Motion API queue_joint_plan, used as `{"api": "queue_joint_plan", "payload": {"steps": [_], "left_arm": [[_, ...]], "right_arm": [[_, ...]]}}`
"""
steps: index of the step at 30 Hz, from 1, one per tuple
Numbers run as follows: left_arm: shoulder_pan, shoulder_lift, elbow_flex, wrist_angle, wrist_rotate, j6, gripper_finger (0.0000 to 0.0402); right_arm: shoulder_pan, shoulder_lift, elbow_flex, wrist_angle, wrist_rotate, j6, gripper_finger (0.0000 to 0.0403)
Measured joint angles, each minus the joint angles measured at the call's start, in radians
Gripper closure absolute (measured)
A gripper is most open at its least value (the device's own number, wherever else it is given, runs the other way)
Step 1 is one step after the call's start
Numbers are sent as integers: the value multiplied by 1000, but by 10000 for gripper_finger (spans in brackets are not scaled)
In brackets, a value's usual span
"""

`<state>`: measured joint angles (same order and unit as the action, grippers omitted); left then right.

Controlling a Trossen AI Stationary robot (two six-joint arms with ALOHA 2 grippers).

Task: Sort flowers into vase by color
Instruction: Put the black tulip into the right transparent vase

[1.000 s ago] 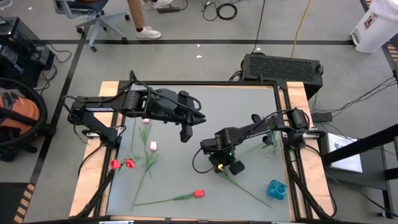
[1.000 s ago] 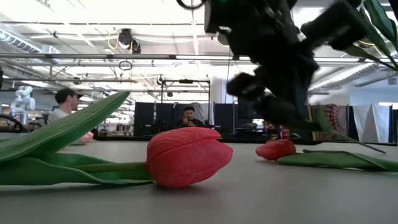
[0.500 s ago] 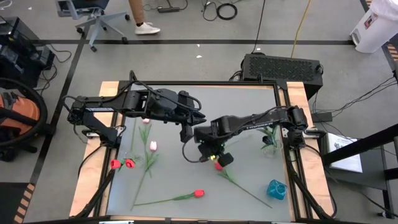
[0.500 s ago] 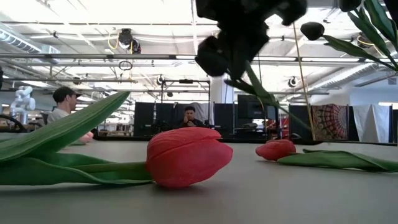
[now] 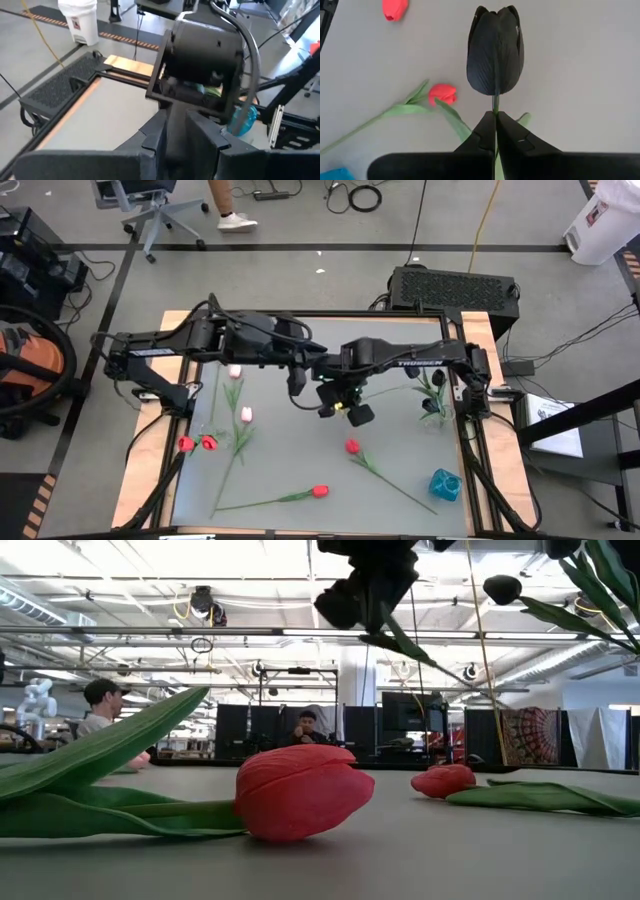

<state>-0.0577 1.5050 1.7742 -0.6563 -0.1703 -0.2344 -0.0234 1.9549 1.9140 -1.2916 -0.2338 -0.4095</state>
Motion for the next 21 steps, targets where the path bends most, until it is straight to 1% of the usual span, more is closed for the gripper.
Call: {"api": "queue_joint_plan", "payload": {"steps": [5,10,16,21], "left_arm": [[15,-42,-3,-1,-10,15,324],[30,-75,-3,3,-25,50,324],[45,-100,-3,8,-43,88,324],[68,-116,-3,13,-49,92,324]], "right_arm": [[-3,-6,15,-46,-4,2,402],[0,-11,15,-53,-4,4,402],[0,-38,15,-37,-7,4,402],[0,-88,15,5,-7,0,403]]}}
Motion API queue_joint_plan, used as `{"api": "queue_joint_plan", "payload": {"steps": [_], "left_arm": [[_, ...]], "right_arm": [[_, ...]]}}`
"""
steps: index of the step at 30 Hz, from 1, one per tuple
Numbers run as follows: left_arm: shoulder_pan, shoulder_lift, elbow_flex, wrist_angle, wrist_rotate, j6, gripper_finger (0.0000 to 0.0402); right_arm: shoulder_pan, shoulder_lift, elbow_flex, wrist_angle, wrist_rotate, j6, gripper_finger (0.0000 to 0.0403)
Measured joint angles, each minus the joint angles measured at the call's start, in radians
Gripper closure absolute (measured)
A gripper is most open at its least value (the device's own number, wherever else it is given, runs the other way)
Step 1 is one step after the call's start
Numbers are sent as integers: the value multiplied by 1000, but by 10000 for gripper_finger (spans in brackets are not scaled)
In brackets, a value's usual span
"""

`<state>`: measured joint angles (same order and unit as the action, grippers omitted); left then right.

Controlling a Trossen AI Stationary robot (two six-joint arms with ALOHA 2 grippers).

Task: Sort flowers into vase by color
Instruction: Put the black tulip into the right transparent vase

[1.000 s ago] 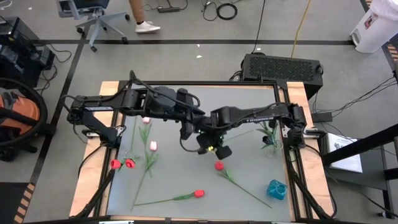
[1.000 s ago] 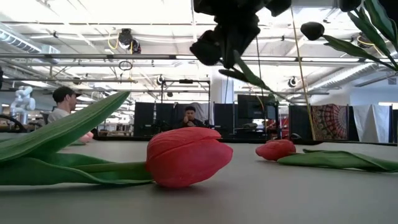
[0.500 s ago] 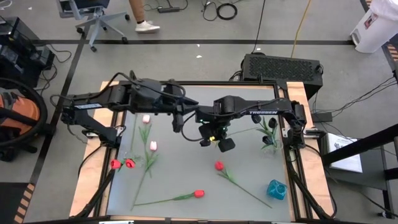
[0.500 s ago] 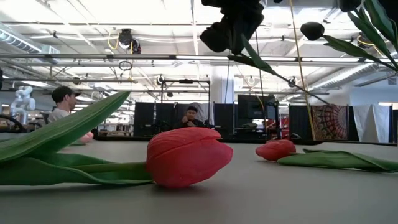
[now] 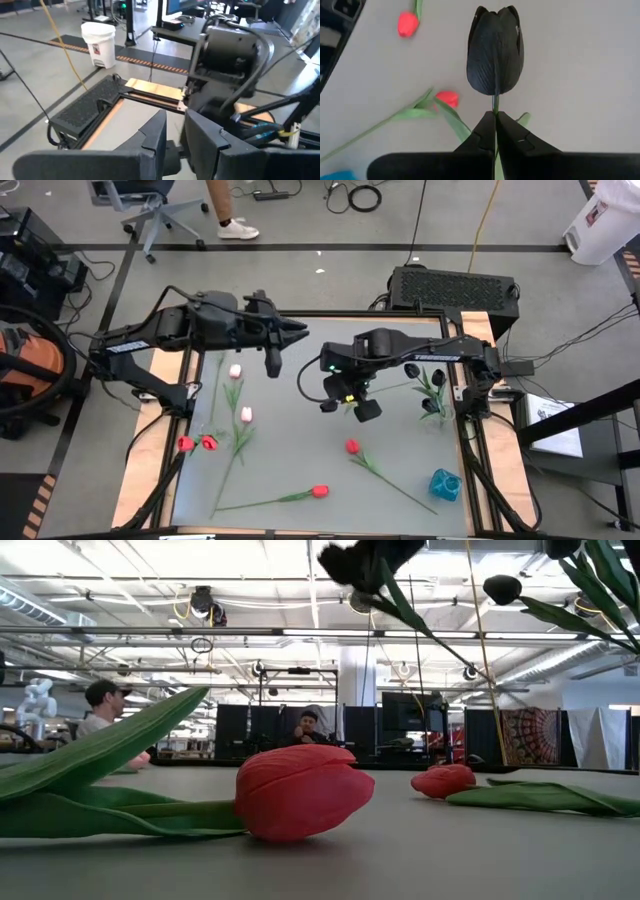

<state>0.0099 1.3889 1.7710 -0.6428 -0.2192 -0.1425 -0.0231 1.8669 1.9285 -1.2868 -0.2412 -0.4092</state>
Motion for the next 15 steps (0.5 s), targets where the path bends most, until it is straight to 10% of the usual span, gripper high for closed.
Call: {"api": "queue_joint_plan", "payload": {"steps": [15], "left_arm": [[30,-15,0,42,-20,18,324]], "right_arm": [[0,-170,-1,170,4,37,403]]}}
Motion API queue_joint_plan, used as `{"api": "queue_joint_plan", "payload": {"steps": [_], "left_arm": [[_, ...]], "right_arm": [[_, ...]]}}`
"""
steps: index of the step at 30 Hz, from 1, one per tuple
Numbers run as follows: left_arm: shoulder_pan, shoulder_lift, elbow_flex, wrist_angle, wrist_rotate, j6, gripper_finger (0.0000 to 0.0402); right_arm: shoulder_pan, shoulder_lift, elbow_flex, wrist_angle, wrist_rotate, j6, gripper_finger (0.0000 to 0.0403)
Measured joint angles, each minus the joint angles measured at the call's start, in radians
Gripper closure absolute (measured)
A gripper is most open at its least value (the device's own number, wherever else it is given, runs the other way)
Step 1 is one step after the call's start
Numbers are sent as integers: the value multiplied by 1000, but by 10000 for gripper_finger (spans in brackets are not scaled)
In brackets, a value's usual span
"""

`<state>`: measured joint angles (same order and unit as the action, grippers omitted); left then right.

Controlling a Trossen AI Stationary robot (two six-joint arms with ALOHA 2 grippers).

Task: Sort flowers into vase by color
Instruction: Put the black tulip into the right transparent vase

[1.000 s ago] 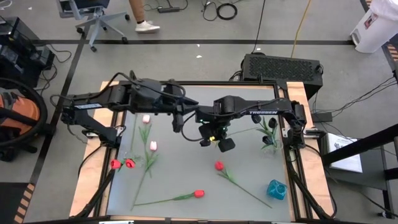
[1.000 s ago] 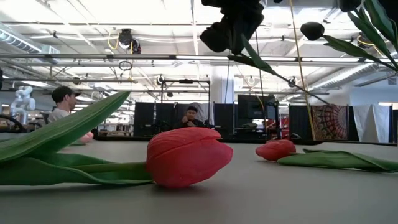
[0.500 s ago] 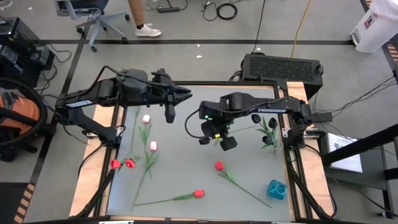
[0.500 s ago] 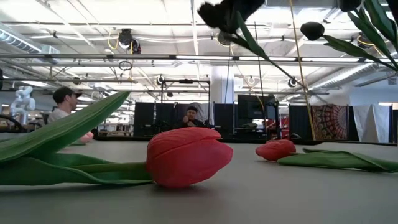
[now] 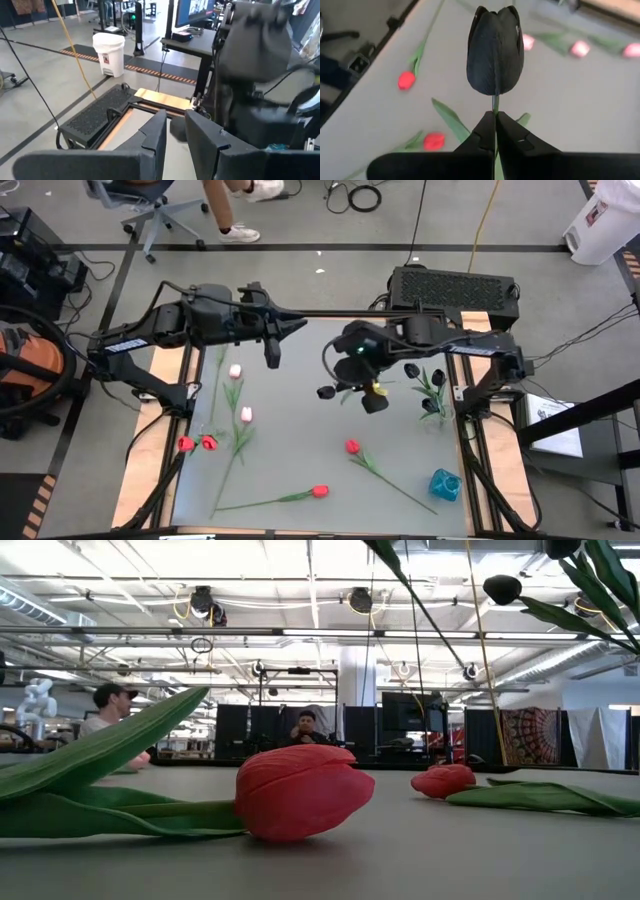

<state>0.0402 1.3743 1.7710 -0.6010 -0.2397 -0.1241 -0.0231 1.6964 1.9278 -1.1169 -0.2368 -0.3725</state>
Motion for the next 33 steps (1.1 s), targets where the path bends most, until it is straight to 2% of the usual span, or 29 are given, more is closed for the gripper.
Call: {"api": "queue_joint_plan", "payload": {"steps": [12,33], "left_arm": [[0,0,0,2,-1,-2,324],[-1,1,0,10,-1,-29,324]], "right_arm": [[-11,-110,0,177,4,56,403],[-81,-331,-1,298,5,159,403]]}}
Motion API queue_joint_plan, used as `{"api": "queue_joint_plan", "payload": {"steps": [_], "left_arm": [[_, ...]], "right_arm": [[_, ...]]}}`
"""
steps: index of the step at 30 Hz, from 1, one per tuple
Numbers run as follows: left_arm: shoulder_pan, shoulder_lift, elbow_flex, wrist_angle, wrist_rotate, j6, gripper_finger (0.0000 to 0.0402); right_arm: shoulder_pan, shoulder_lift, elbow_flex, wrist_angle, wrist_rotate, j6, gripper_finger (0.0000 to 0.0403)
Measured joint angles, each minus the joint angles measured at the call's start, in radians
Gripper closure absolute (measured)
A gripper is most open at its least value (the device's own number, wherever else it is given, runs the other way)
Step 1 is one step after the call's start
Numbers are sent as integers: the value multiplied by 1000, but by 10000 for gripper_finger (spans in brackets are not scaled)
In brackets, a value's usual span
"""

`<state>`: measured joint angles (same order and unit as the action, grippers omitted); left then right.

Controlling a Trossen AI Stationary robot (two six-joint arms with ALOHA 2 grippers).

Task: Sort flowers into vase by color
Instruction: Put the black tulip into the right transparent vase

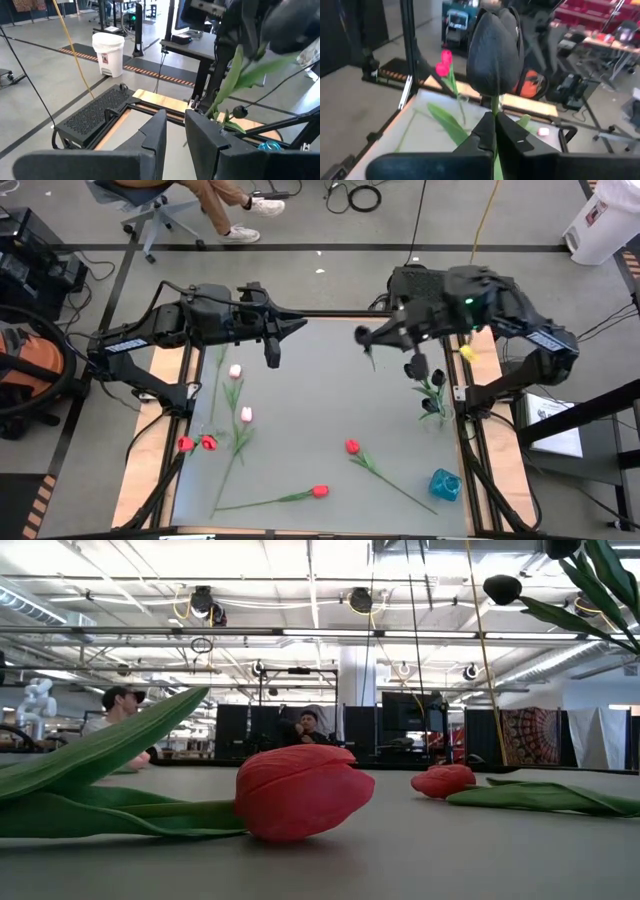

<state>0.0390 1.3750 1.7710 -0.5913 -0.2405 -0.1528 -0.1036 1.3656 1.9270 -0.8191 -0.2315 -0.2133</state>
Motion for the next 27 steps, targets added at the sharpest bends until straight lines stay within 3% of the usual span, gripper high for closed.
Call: {"api": "queue_joint_plan", "payload": {"steps": [15,27], "left_arm": [[0,0,0,7,0,0,324],[0,0,0,7,0,-1,324]], "right_arm": [[-78,-178,0,9,7,50,403],[-83,-298,0,-16,258,47,403]]}}
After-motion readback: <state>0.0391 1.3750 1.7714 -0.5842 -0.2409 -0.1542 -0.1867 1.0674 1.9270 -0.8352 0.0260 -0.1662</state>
